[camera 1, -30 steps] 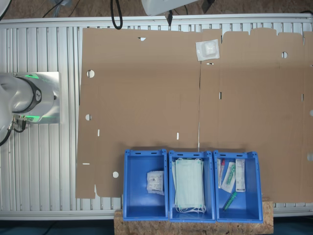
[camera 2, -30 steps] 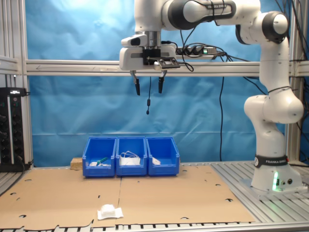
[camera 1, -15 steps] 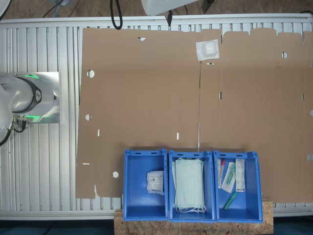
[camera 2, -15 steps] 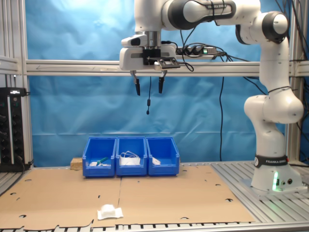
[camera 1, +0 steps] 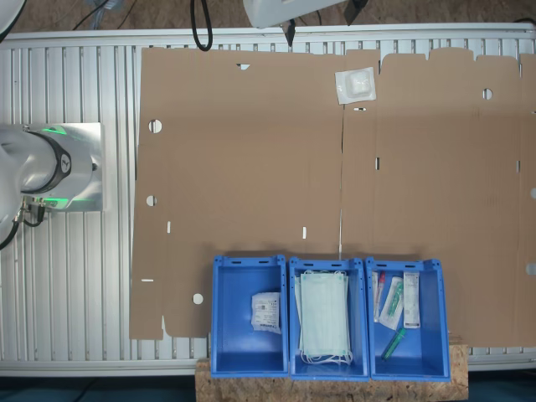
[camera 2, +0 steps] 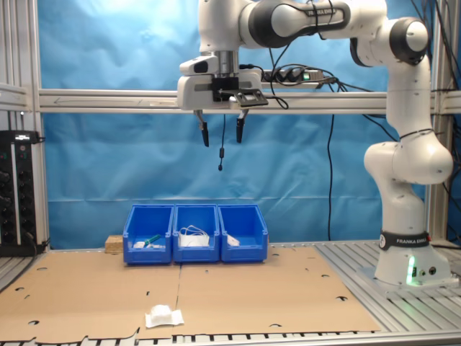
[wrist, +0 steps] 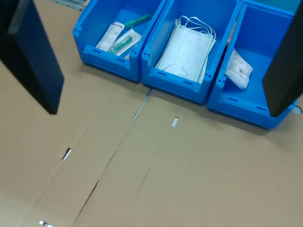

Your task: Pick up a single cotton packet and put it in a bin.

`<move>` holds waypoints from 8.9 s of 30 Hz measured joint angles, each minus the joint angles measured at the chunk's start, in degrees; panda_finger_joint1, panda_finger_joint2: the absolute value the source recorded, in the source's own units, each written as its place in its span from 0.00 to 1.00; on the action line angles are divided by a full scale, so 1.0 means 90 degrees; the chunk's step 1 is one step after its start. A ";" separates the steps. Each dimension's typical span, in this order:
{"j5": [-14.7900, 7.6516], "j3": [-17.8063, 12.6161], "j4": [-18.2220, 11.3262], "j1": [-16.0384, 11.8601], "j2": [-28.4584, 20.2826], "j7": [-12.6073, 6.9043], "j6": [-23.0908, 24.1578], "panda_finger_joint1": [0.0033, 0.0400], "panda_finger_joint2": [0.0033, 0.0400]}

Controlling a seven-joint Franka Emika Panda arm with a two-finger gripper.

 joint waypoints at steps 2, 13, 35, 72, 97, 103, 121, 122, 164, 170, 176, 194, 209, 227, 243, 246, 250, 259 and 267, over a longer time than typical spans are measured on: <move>0.0000 0.0000 0.0002 0.0003 0.0053 0.0000 0.0000 1.00 1.00; 0.0000 0.0064 0.0002 0.0035 0.0613 0.0000 0.0306 1.00 1.00; 0.0000 0.0198 0.0011 0.0075 0.1940 0.0000 0.1557 1.00 1.00; 0.0000 0.0230 0.1437 0.0024 0.4320 0.0000 0.3032 1.00 1.00; 0.0000 0.0232 0.1599 -0.0282 0.4977 0.0000 0.3690 1.00 1.00; 0.0000 0.0232 0.1599 -0.0317 0.5090 0.0000 0.3761 1.00 1.00; 0.0000 0.0232 0.1600 -0.0461 0.5441 0.0000 0.3897 1.00 1.00; 0.0000 0.0232 0.1600 -0.0473 0.5452 0.0000 0.3900 1.00 1.00; 0.0000 0.0292 0.1600 -0.0696 0.5492 0.0000 0.3967 1.00 1.00; 0.0000 0.0348 0.1600 -0.0693 0.5492 0.0000 0.3967 1.00 1.00; 0.0000 0.0389 0.1600 -0.0689 0.5492 0.0000 0.3967 1.00 1.00; 0.0000 0.0408 0.1600 -0.0681 0.5492 0.0000 0.3967 1.00 1.00; 0.0000 0.0408 0.1600 -0.0681 0.5492 0.0000 0.3967 1.00 1.00; 0.0000 0.0408 0.1600 -0.0681 0.5492 0.0000 0.3967 1.00 1.00; 0.0000 0.0408 0.1677 -0.0680 0.5485 0.0000 0.3967 0.26 0.26; 0.0000 0.0408 0.1682 -0.0680 0.5481 0.0000 0.3967 0.03 0.03; 0.0000 0.0408 0.1683 -0.0680 0.5481 0.0000 0.3967 0.03 0.03; 0.0000 0.0408 0.1683 -0.0680 0.5481 0.0000 0.3967 0.01 0.01; 0.0000 0.0408 0.1683 -0.0680 0.5481 0.0000 0.3967 0.01 0.01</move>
